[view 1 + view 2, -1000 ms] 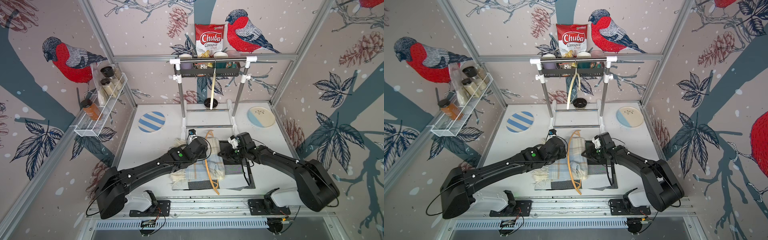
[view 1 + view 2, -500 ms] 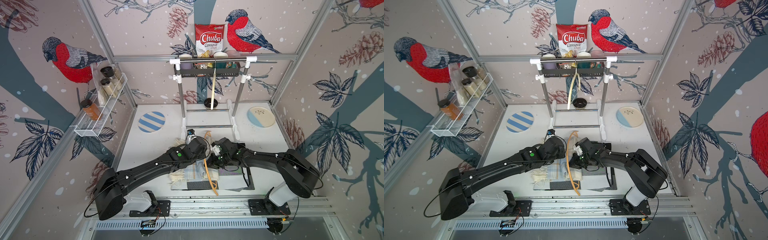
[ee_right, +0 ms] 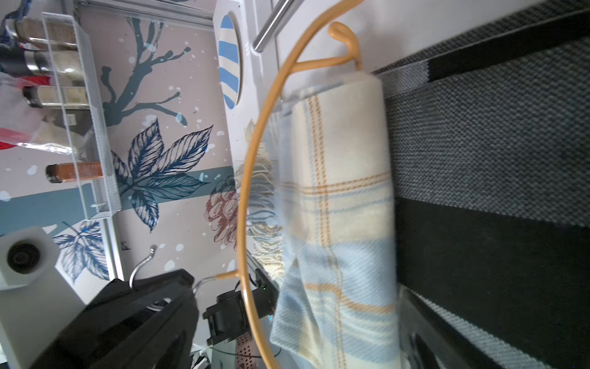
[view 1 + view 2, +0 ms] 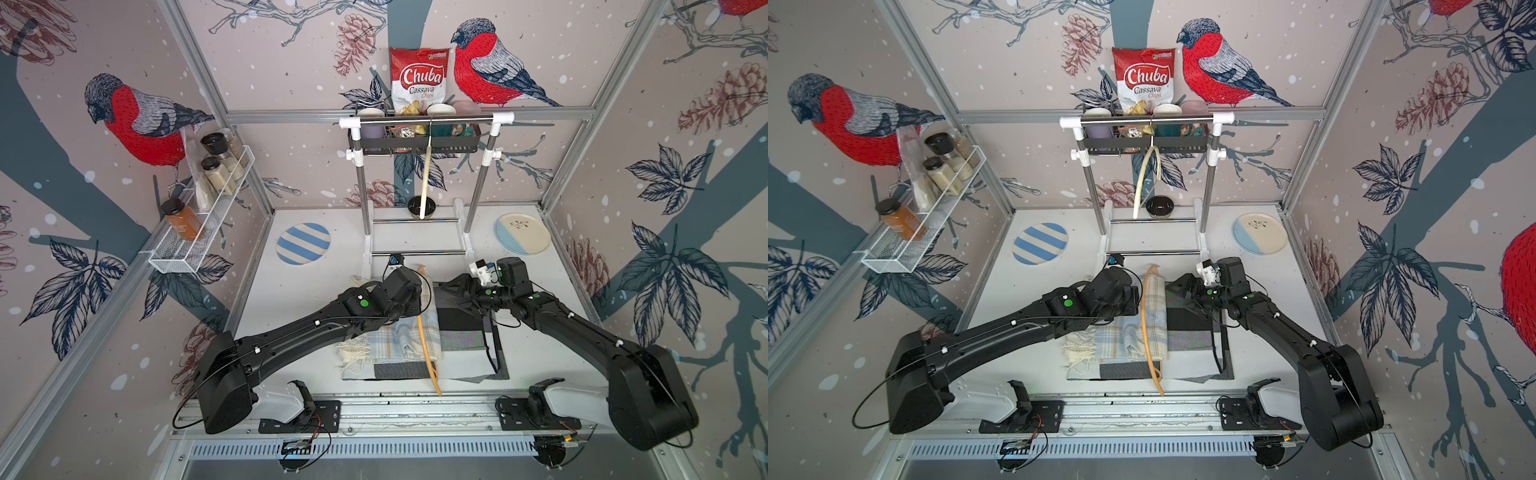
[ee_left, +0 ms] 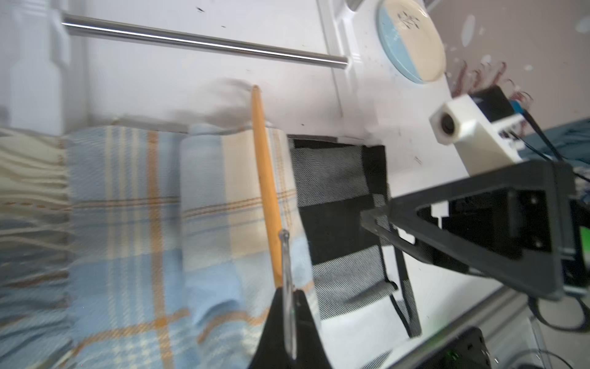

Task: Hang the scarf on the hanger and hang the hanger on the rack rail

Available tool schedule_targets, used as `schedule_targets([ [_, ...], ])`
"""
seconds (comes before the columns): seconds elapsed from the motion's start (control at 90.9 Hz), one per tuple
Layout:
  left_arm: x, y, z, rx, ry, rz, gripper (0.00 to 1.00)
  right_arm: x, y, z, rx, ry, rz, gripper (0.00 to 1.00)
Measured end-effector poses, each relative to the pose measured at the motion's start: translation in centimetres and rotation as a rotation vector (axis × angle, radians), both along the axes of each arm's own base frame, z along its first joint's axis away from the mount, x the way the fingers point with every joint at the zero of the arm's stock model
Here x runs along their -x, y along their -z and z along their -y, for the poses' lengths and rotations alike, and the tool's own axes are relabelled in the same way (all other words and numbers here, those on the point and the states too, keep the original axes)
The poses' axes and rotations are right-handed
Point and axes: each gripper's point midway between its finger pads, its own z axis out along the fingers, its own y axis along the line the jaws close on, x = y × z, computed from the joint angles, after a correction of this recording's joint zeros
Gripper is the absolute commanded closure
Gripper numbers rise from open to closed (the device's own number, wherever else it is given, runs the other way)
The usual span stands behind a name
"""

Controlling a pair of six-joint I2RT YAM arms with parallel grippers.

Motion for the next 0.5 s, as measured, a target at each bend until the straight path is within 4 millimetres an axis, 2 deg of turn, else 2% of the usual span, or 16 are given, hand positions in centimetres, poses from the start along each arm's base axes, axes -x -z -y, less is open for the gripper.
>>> schedule_targets([
  [0.11,0.6,-0.8,2.0,0.046,0.076,0.003,0.64,-0.3,-2.4,0.0,-0.055,0.004,0.015,0.0],
  [0.209,0.9,-1.2,3.7,0.084,0.13,0.001,0.51,-0.7,-3.8,0.4,-0.094,0.026,0.002,0.0],
  [0.363,1.5,-1.5,6.4,0.142,0.211,-0.021,0.37,-0.7,-4.9,0.4,-0.131,0.027,-0.021,0.0],
  [0.495,2.2,-3.2,8.6,0.194,0.296,-0.018,0.31,-0.2,-5.3,0.4,-0.139,0.029,-0.043,0.0],
])
